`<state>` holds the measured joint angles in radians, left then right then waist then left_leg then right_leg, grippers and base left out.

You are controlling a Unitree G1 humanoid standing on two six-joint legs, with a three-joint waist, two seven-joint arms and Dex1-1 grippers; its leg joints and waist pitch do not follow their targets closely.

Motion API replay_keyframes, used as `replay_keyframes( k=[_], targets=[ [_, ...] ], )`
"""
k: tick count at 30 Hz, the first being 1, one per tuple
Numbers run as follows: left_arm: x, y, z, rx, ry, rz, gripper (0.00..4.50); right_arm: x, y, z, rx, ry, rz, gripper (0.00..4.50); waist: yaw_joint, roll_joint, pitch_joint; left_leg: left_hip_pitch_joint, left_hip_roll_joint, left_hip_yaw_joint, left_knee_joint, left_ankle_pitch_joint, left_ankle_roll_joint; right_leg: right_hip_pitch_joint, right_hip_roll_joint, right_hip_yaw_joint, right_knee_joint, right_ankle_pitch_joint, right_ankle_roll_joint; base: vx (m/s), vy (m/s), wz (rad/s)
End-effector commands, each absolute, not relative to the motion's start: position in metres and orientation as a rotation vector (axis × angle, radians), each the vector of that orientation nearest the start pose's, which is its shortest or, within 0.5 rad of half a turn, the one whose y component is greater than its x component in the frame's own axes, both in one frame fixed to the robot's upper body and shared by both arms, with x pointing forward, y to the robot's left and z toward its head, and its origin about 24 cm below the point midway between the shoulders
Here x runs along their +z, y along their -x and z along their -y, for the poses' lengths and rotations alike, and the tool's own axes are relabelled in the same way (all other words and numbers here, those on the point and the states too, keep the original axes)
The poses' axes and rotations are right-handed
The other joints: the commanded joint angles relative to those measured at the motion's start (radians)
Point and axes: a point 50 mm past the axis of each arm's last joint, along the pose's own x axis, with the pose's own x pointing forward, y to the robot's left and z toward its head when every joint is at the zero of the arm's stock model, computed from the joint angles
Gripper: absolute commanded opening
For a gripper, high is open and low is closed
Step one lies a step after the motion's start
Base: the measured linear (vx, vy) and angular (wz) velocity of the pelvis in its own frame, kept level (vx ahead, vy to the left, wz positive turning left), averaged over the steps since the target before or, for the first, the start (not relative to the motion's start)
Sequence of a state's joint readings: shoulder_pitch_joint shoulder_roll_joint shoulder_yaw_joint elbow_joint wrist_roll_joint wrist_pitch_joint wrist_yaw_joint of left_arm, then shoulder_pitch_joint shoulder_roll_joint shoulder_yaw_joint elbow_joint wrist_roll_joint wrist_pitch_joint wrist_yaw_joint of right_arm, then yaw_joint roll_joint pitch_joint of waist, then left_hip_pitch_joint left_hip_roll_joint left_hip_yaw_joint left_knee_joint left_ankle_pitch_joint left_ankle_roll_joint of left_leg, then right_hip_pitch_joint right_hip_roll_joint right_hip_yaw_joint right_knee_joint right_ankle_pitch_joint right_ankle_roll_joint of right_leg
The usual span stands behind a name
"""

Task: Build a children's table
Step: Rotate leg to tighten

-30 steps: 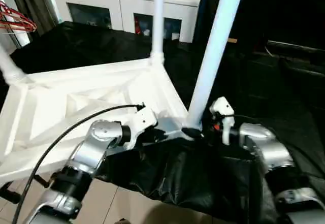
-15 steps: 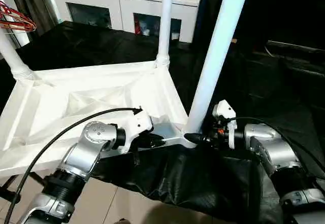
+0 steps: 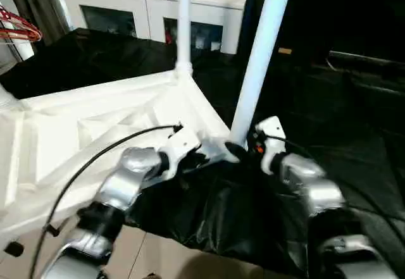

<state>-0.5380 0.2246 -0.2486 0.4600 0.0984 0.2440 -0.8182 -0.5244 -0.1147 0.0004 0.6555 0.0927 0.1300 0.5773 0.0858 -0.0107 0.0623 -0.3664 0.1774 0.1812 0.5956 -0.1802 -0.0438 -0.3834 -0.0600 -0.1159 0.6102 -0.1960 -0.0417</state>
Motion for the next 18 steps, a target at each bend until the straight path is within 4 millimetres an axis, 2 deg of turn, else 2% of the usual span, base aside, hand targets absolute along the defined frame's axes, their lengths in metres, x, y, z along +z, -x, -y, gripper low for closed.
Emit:
replay_keyframes(
  k=[1, 3, 7, 8, 9, 10, 12, 15, 18],
  targets=[
    [0.072, -0.332, -0.07, -0.977, -0.35, -0.242, 0.0, 0.015, -0.326, 0.086, 0.676, -0.035, -0.369, 2.62, -0.003, -0.004, -0.07, 0.016, 0.071, -0.028, -0.07, -0.166, 0.022, 0.043, -0.116, 0.079, -0.086, -0.256, -0.158, 0.0, 0.0, 0.0],
    [0.072, -0.334, -0.063, -0.946, -0.347, -0.237, 0.0, 0.017, -0.328, 0.07, 0.653, -0.051, -0.361, 2.62, -0.003, -0.003, -0.071, 0.014, 0.069, -0.028, -0.069, -0.149, 0.025, 0.044, -0.117, 0.08, -0.083, -0.224, -0.164, 0.0, 0.0, 0.0],
    [0.072, -0.334, -0.06, -0.95, -0.35, -0.23, 0.0, 0.022, -0.328, 0.059, 0.674, -0.042, -0.323, 2.62, -0.001, -0.004, -0.07, 0.012, 0.068, -0.026, -0.069, -0.147, 0.038, 0.046, -0.118, 0.079, -0.084, -0.215, -0.161, 0.0, 0.0, 0.0],
    [0.072, -0.333, -0.06, -0.956, -0.355, -0.223, 0.0, 0.023, -0.328, 0.057, 0.687, -0.046, -0.31, 2.97, -0.002, -0.006, -0.069, 0.012, 0.069, -0.026, -0.069, -0.153, 0.038, 0.045, -0.118, 0.079, -0.085, -0.224, -0.159, 0.0, 0.0, 0.0],
    [0.072, -0.333, -0.06, -0.961, -0.358, -0.217, 0.0, 0.024, -0.328, 0.056, 0.696, -0.054, -0.302, 2.97, -0.001, -0.004, -0.069, 0.013, 0.069, -0.027, -0.07, -0.161, 0.038, 0.045, -0.118, 0.079, -0.087, -0.242, -0.154, 0.0, 0.0, 0.0],
    [0.073, -0.333, -0.061, -0.963, -0.355, -0.213, 0.0, 0.025, -0.328, 0.057, 0.698, -0.073, -0.301, 2.97, -0.002, -0.006, -0.067, 0.013, 0.069, -0.027, -0.071, -0.166, 0.037, 0.045, -0.117, 0.079, -0.088, -0.254, -0.15, 0.0, 0.0, 0.0],
    [0.072, -0.33, -0.066, -0.98, -0.36, -0.209, 0.0, 0.027, -0.329, 0.064, 0.71, -0.073, -0.291, 3.34, -0.002, -0.007, -0.068, 0.013, 0.07, -0.027, -0.071, -0.166, 0.036, 0.044, -0.117, 0.079, -0.087, -0.256, -0.147, 0.0, 0.0, 0.0],
    [0.07, -0.329, -0.07, -0.986, -0.365, -0.212, 0.0, 0.028, -0.331, 0.07, 0.711, -0.059, -0.291, 3.54, -0.002, -0.006, -0.068, 0.013, 0.07, -0.027, -0.071, -0.164, 0.039, 0.045, -0.117, 0.079, -0.086, -0.247, -0.15, 0.0, 0.0, 0.0],
    [0.068, -0.326, -0.078, -1.017, -0.366, -0.214, 0.0, 0.034, -0.334, 0.086, 0.752, -0.028, -0.278, 3.77, -0.001, -0.006, -0.069, 0.009, 0.07, -0.026, -0.069, -0.159, 0.049, 0.049, -0.117, 0.079, -0.084, -0.23, -0.154, 0.0, 0.0, 0.0]
  ],
)
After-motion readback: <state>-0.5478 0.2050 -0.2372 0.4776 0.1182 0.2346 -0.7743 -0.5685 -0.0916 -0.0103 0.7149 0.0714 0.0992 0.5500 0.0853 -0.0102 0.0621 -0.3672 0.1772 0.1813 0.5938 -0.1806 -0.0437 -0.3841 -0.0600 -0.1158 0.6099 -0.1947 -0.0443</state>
